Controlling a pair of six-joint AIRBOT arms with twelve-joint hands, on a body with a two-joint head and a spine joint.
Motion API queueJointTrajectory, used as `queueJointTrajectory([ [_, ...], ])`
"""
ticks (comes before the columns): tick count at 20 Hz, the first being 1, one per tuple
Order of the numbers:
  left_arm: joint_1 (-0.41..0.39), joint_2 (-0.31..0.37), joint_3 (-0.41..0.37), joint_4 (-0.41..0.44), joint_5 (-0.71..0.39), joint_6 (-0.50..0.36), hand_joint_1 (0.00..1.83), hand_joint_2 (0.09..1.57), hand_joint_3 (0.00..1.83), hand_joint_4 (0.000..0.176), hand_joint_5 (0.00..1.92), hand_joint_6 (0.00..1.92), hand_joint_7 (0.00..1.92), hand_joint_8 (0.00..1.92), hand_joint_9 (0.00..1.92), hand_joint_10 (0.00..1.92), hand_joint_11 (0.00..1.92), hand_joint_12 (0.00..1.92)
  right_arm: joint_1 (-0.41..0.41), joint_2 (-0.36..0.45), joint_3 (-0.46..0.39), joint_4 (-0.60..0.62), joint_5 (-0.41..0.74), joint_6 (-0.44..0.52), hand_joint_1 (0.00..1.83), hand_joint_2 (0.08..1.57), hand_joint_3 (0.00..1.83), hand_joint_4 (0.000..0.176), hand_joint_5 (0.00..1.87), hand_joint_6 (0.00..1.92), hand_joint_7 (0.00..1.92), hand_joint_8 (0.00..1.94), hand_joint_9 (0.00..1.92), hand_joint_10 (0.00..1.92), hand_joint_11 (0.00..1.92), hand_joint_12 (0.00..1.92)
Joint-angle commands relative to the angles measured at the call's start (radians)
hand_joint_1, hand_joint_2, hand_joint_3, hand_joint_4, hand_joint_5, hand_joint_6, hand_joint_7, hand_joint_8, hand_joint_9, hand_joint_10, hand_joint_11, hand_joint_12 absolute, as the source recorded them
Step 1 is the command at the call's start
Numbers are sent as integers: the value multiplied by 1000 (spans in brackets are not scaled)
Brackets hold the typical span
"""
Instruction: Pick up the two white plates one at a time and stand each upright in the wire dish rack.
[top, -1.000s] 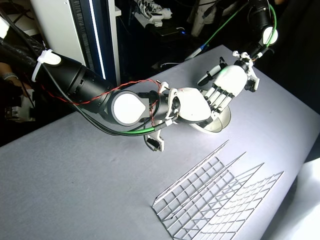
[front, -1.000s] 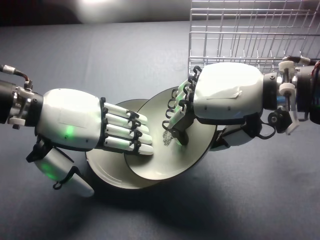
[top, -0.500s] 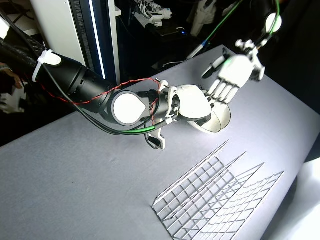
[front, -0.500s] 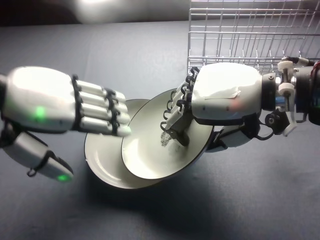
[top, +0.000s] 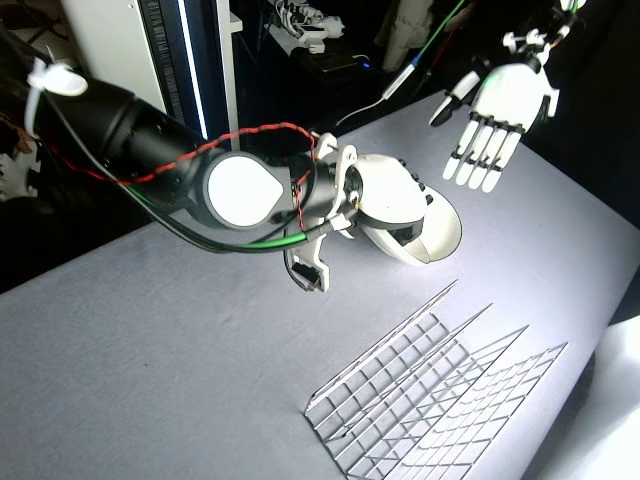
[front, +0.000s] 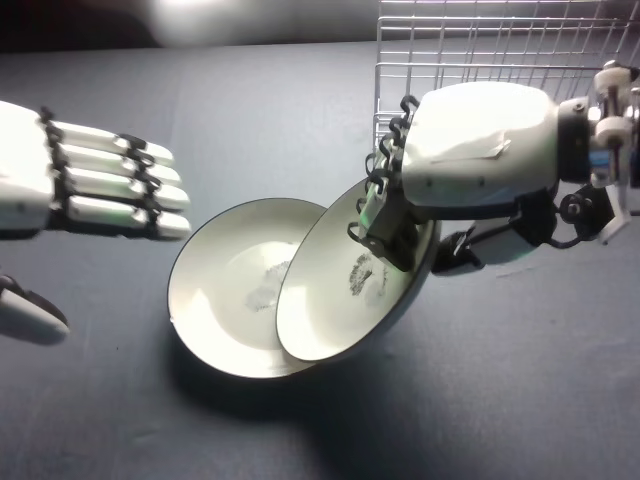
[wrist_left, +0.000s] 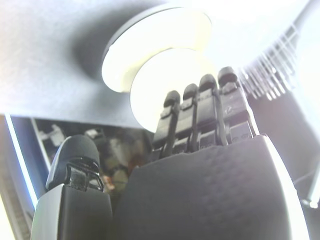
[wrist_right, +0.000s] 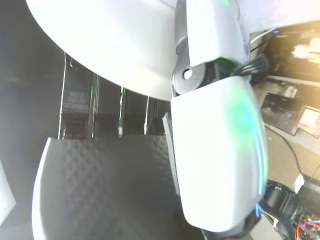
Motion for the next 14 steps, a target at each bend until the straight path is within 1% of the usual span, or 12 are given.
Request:
queueJointTrajectory([
  [1,-10,19,1,-85,-24,-3,0,1200,0,0,54,6,8,0,0,0,2,4,18,11,-6,61,74,1,1494,1076,1,0,955,914,1078,739,1033,879,824,1524],
  [3,-11,41,6,-99,-23,-8,0,1213,4,0,42,1,0,0,0,0,0,0,28,33,-32,90,74,1,1493,1081,0,0,959,921,1062,754,1020,904,806,1545],
  [4,-11,56,6,-110,-26,-11,0,1205,0,0,61,8,12,5,0,0,11,5,32,46,-47,96,74,1,1495,1072,0,0,981,878,1088,724,1037,875,824,1522],
  [5,-11,65,4,-118,-27,-11,0,1212,3,0,57,5,2,0,0,0,1,0,36,52,-56,99,74,1,1412,1066,1,0,989,900,1107,748,1035,966,852,1214],
  [6,-15,72,1,-120,-28,-11,0,1213,4,0,64,8,6,2,0,0,0,0,40,58,-65,112,74,1,1479,1067,2,0,977,880,1091,737,1035,882,863,1440],
  [7,-17,72,1,-119,-28,-11,0,1210,2,0,58,5,9,4,0,0,1,0,45,64,-72,112,74,1,1494,1062,0,0,995,838,1101,715,1062,830,865,1477],
  [8,-18,72,1,-119,-28,-12,0,1208,1,0,69,8,20,7,4,1,12,6,52,64,-74,113,74,1,1496,1061,0,0,1004,819,1104,704,1068,826,857,1496],
  [9,-19,72,1,-120,-27,-16,0,1202,0,0,60,4,17,6,1,0,10,5,59,65,-74,118,74,2,1495,1070,2,0,991,855,1079,729,1048,865,826,1526],
  [12,-30,56,15,-119,-29,-28,0,1205,0,0,58,4,16,4,2,1,8,5,81,71,-81,127,74,6,1495,1068,0,0,990,866,1100,698,1041,855,841,1510],
  [13,-31,53,19,-120,-29,-30,0,1207,1,0,48,0,3,0,0,0,1,0,84,71,-83,133,74,7,1494,1076,2,0,963,906,1079,744,1015,886,836,1524],
  [14,-35,46,30,-123,-34,-36,0,1205,0,0,71,10,22,8,9,3,19,8,91,75,-90,146,74,9,1494,1075,0,0,965,903,1076,738,1018,883,856,1509],
])
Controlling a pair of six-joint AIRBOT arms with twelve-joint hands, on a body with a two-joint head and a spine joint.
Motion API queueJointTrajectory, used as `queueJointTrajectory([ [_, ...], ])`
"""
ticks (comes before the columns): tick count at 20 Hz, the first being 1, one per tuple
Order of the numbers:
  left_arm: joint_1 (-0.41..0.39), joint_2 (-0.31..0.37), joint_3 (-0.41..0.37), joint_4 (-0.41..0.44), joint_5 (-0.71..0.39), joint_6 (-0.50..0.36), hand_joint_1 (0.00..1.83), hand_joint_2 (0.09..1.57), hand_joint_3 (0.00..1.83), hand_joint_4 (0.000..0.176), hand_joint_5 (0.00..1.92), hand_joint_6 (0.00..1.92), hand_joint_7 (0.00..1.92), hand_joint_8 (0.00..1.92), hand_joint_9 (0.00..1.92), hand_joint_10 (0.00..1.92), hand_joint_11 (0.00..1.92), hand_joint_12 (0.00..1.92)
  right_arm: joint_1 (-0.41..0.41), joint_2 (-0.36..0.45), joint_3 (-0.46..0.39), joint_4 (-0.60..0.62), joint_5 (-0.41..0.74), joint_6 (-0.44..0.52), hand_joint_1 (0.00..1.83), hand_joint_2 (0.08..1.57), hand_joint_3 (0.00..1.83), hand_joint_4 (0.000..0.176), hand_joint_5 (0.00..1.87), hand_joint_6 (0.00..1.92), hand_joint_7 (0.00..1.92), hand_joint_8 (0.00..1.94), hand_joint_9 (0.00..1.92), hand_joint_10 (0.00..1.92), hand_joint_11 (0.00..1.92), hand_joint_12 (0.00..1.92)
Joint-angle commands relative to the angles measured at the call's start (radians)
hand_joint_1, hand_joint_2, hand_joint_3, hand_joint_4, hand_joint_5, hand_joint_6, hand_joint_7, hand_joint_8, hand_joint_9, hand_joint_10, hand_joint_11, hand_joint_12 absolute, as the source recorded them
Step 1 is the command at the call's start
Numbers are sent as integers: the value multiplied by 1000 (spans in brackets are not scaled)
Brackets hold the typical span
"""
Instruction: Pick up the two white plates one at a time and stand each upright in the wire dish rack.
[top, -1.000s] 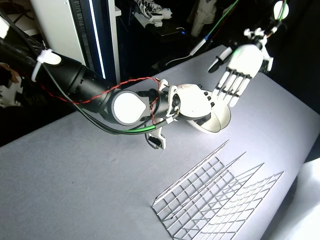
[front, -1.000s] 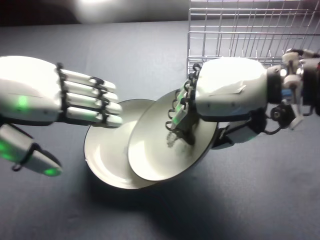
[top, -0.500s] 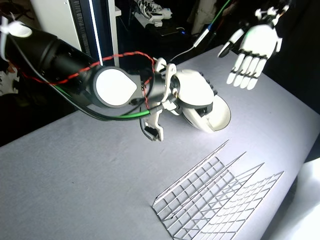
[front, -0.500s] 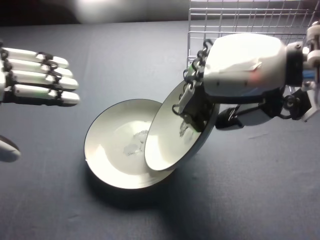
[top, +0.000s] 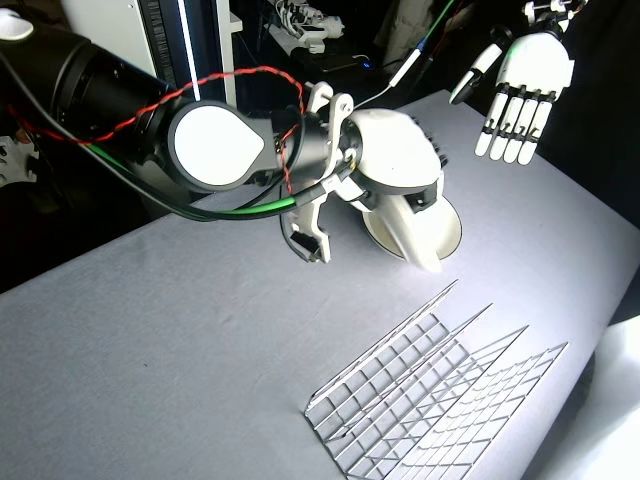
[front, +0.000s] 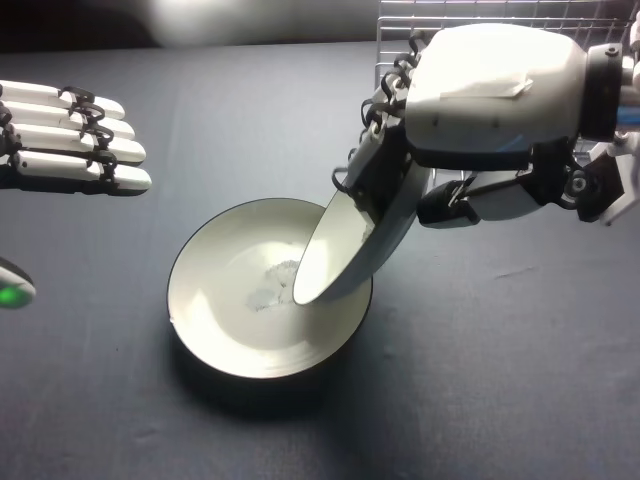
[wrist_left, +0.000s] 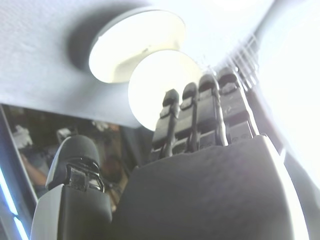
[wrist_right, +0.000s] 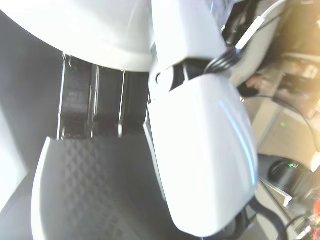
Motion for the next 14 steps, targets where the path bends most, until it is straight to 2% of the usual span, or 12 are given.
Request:
queueJointTrajectory([
  [1,-16,2,11,-83,-30,-5,0,1207,1,0,70,8,17,5,1,0,10,5,22,10,-9,64,94,6,1494,1076,2,0,959,917,1062,756,1009,895,858,1508],
  [5,-16,3,8,-84,-31,-12,0,1208,1,0,70,5,15,3,0,0,11,7,43,29,-39,103,93,13,1496,1068,0,0,982,857,1076,721,1047,872,862,1501],
  [6,-17,4,7,-84,-31,-12,0,1205,0,0,73,6,21,5,6,2,18,11,50,33,-46,118,89,14,1409,1071,3,0,986,926,1091,763,1009,991,870,1207],
  [8,-17,2,9,-84,-31,-12,0,1202,0,0,89,10,45,12,29,10,42,23,66,39,-54,147,88,18,1385,1084,0,0,959,994,1066,820,980,1045,903,1061],
  [14,-23,-13,34,-83,-36,-12,0,1207,1,0,80,2,28,2,10,3,13,16,92,52,-71,260,68,26,1383,1087,1,0,947,1006,1041,841,1000,1043,927,1044],
])
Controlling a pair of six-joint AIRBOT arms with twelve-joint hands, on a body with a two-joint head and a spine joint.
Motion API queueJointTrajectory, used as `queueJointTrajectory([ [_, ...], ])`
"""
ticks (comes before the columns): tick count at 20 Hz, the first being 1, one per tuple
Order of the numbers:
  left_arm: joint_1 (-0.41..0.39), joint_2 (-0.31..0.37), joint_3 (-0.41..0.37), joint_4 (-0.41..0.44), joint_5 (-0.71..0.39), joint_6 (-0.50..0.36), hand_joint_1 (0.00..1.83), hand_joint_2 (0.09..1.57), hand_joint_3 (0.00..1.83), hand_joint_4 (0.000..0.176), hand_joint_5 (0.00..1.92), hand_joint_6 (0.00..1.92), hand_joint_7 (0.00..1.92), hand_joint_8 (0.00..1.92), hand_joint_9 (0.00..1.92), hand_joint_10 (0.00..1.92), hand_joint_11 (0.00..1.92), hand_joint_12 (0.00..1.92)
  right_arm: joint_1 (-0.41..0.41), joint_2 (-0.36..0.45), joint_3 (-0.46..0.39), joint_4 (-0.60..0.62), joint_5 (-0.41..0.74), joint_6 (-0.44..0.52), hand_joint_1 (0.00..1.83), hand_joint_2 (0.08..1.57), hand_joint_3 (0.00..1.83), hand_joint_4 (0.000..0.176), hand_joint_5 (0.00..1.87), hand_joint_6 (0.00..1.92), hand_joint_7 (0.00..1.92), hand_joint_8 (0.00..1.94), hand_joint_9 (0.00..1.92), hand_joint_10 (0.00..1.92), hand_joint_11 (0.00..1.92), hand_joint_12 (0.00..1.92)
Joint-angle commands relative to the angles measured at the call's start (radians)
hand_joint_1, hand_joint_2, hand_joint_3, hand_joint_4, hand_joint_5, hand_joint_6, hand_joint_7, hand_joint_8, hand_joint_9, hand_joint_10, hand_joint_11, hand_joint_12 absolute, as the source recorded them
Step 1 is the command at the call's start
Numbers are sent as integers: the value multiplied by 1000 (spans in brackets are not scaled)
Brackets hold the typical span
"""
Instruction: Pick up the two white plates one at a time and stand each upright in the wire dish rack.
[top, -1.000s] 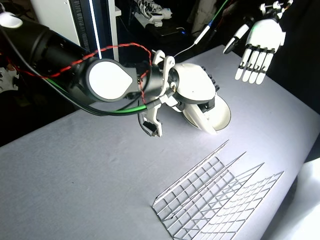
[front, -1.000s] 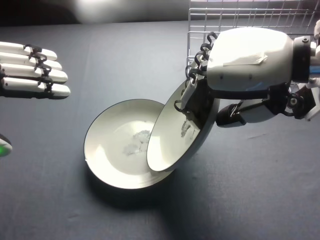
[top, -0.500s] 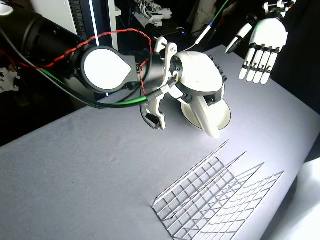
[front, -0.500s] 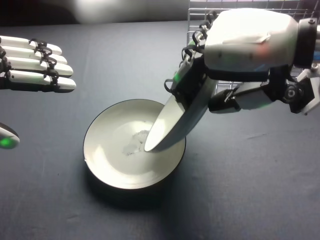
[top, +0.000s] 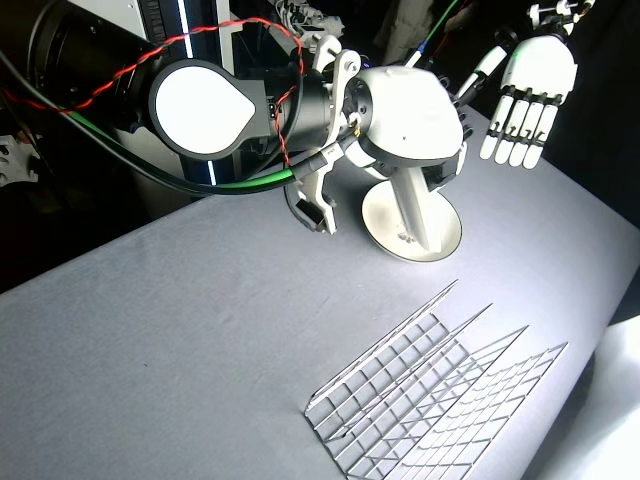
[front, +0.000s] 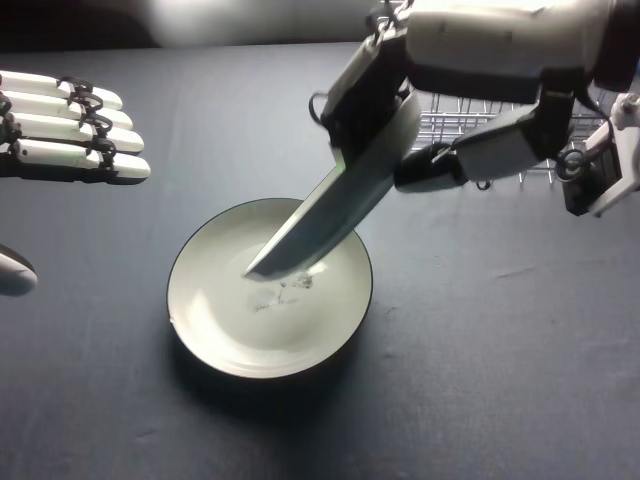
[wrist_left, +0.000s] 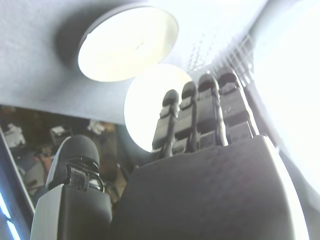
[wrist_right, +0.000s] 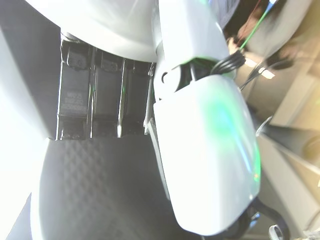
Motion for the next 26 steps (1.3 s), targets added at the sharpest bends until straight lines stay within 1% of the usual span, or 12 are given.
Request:
queueJointTrajectory([
  [1,-14,1,7,-79,-30,-4,0,1202,0,0,75,0,29,2,10,3,12,17,25,6,-4,57,106,8,1383,1088,1,0,949,1016,1029,866,1005,1026,937,1049],
  [4,-14,-4,10,-77,-28,-4,0,1216,4,0,96,7,54,9,28,7,23,25,28,11,-4,127,94,9,1390,1063,1,0,1007,926,1069,771,1073,945,986,1018],
  [5,-14,-6,12,-68,-28,-4,0,1214,2,0,163,5,121,6,92,8,69,69,32,14,-4,162,80,9,1390,1067,0,0,987,926,1059,783,1079,968,959,1016],
  [6,-13,-8,16,-65,-28,-4,0,1215,1,0,159,0,127,2,100,6,69,77,34,15,-4,185,73,9,1386,1082,2,0,949,974,1030,828,1046,1033,923,1047],
  [8,-13,-12,22,-64,-27,-4,0,1221,3,0,125,0,77,0,57,0,28,69,39,15,-4,236,63,10,1387,1080,0,0,950,964,1034,818,1062,1020,930,1077],
  [9,-13,-14,26,-63,-27,-4,0,1214,1,0,128,0,82,0,60,1,5,132,44,15,-3,265,52,9,1387,1080,0,0,948,964,1037,811,1059,1029,937,1085],
  [10,-12,-15,29,-62,-26,-4,0,1217,1,0,104,0,54,2,36,0,0,93,48,15,-3,278,52,9,1385,1085,0,0,933,988,1030,815,1048,1050,929,1100],
  [11,-12,-18,37,-58,-26,-4,0,1212,0,0,91,10,39,14,20,7,20,16,72,14,-1,341,33,10,1387,1081,0,0,934,973,1049,798,1062,1024,948,1090],
  [15,-12,-20,38,-56,-26,-4,0,1216,1,0,90,9,40,14,22,8,26,16,91,14,1,394,21,11,1388,1078,0,0,945,964,1048,804,1063,1014,958,1091],
  [18,-17,-18,33,-56,-26,-4,0,1216,0,0,88,3,38,6,15,2,16,16,105,19,6,434,16,12,1385,1088,1,0,928,968,1023,855,1040,1071,930,1158],
  [21,-17,-17,31,-55,-26,-4,0,1214,0,0,98,1,40,1,15,0,10,21,127,27,18,500,16,12,1390,1069,0,0,972,914,1067,776,1079,995,962,1104],
  [26,-16,-18,33,-54,-25,-4,0,1216,1,0,55,0,4,0,0,0,0,0,159,37,55,552,-13,9,1388,1079,1,0,933,948,1051,817,1064,1029,953,1123],
])
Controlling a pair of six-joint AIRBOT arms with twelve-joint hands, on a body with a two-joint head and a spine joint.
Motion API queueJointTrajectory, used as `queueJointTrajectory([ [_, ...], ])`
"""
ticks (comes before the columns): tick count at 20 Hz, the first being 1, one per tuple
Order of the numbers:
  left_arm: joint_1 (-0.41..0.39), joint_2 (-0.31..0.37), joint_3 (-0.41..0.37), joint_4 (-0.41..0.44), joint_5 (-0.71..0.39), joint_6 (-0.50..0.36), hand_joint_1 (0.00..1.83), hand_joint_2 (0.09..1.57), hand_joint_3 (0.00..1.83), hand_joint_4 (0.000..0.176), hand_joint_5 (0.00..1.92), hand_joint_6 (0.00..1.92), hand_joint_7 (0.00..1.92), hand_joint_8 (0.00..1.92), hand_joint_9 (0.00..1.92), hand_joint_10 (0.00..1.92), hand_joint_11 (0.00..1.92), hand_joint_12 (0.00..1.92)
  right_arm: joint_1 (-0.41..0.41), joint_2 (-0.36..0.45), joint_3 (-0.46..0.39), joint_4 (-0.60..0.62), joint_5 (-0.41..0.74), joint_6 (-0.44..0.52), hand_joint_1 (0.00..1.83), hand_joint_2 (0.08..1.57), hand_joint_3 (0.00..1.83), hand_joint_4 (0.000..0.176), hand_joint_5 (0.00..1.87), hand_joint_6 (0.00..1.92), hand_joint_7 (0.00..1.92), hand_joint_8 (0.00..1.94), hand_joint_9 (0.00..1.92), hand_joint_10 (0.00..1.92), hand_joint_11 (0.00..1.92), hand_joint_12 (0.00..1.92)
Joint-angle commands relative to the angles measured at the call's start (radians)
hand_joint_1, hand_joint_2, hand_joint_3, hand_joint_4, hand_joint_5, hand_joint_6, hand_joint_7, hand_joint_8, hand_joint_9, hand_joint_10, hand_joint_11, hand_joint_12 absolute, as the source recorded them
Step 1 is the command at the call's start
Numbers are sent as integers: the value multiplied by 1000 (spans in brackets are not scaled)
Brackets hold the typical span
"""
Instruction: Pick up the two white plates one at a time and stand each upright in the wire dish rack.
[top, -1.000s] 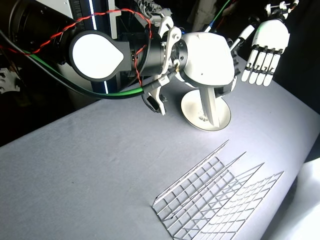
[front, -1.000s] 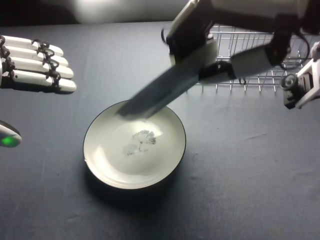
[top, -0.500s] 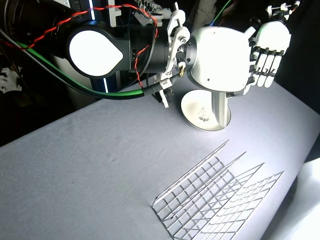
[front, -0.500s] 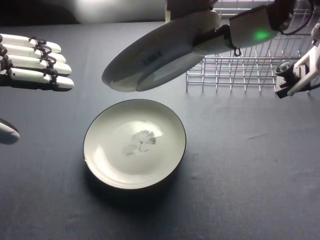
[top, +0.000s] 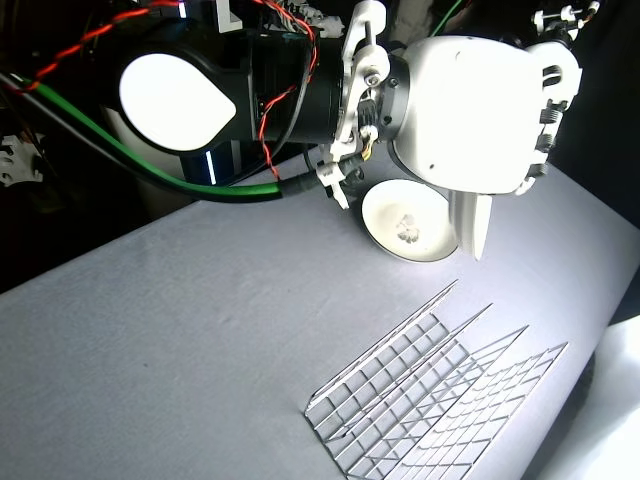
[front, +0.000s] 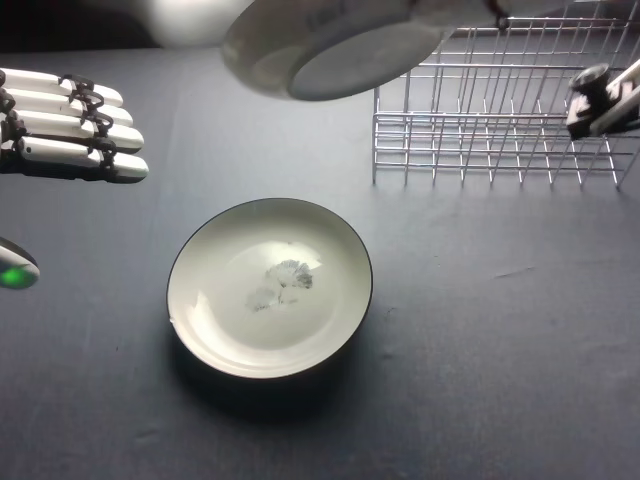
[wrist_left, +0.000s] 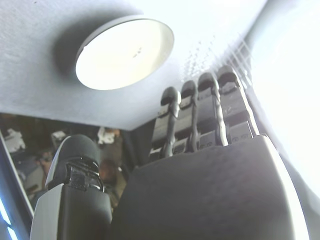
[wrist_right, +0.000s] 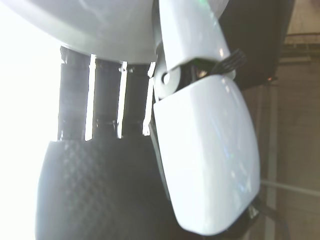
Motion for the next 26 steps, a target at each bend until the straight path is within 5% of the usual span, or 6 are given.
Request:
queueJointTrajectory([
  [1,-13,6,2,-72,-25,-4,0,1218,1,0,85,13,32,12,17,6,20,9,23,10,4,35,141,14,1389,1075,0,0,947,938,1065,795,1063,1020,960,1119],
  [26,-10,-5,-6,-58,-14,-4,0,1215,0,0,98,11,44,10,23,7,18,10,-14,55,160,142,37,-15,1390,1073,0,0,938,958,1082,783,1075,974,981,1073],
])
